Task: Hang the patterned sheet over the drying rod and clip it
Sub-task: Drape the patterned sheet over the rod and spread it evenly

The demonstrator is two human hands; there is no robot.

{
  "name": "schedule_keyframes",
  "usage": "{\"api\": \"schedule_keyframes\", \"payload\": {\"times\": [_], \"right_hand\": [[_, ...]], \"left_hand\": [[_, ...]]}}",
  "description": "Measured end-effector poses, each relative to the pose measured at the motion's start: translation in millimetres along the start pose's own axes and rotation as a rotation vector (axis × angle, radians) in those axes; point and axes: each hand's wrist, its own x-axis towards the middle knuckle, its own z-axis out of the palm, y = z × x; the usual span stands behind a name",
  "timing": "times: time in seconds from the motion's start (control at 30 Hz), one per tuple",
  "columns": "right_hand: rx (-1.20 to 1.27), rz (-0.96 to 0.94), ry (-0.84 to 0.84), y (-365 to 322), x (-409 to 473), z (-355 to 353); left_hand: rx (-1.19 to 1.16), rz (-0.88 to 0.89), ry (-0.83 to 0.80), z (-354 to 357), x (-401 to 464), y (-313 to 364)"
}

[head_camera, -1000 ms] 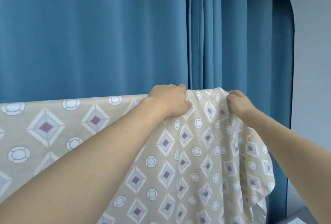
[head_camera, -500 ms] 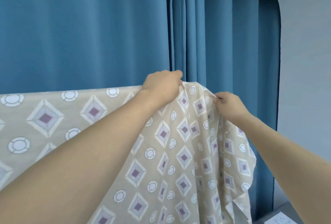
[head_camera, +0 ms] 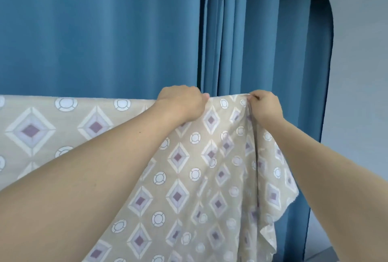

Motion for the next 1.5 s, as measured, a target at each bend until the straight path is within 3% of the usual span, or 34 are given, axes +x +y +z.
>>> {"api": "schedule_keyframes", "payload": {"times": [0.07, 0.2, 0.3, 0.43, 0.5, 0.67, 0.73, 0.83, 0.93, 1.07, 1.1, 1.17, 1.3, 1.33, 1.4, 1.5], "right_hand": [[0.101, 0.067, -0.068, -2, 3, 8], [0.214, 0.286, -0.395, 20, -11, 24], [0.281, 0.396, -0.445, 39, -22, 17], [0.634, 0.540, -0.605, 61, -41, -9], [0.573, 0.471, -0.647, 75, -52, -16], [0.102, 0.430, -0.946, 105, -85, -12], [-0.101, 0.384, -0.859, 118, -94, -6], [-0.554, 0.146, -0.744, 132, -96, -1], [-0.764, 0.065, -0.615, 126, -88, -15], [-0.303, 0.317, 0.035, 141, -64, -40], [-0.231, 0.373, 0.123, 144, -61, -42], [-0.318, 0.455, 0.073, 144, -63, -40], [-0.765, 0.415, -0.487, 132, -76, -26], [-0.804, 0.386, -0.548, 129, -77, -23], [-0.689, 0.368, -0.542, 122, -76, -21], [-0.147, 0.384, -0.481, 113, -77, -17]], "left_hand": [[0.043, -0.011, -0.062, 0, -1, -1], [0.078, -0.041, -0.091, -3, -3, -2], [0.122, -0.028, -0.122, -8, -6, 5], [0.142, 0.048, -0.070, 4, -8, 36], [0.106, 0.082, -0.031, 12, -4, 53], [0.126, 0.201, 0.002, 31, 21, 88], [0.189, 0.239, 0.001, 38, 28, 98], [0.367, 0.249, 0.002, 48, 36, 110], [0.432, 0.243, 0.020, 54, 42, 114], [0.415, 0.238, 0.092, 59, 44, 108], [0.409, 0.234, 0.104, 60, 43, 107], [0.394, 0.233, 0.111, 59, 42, 107], [0.344, 0.206, 0.140, 55, 40, 108], [0.330, 0.196, 0.138, 53, 40, 110], [0.300, 0.171, 0.135, 49, 39, 115], [0.268, 0.145, 0.084, 36, 41, 119]]}}
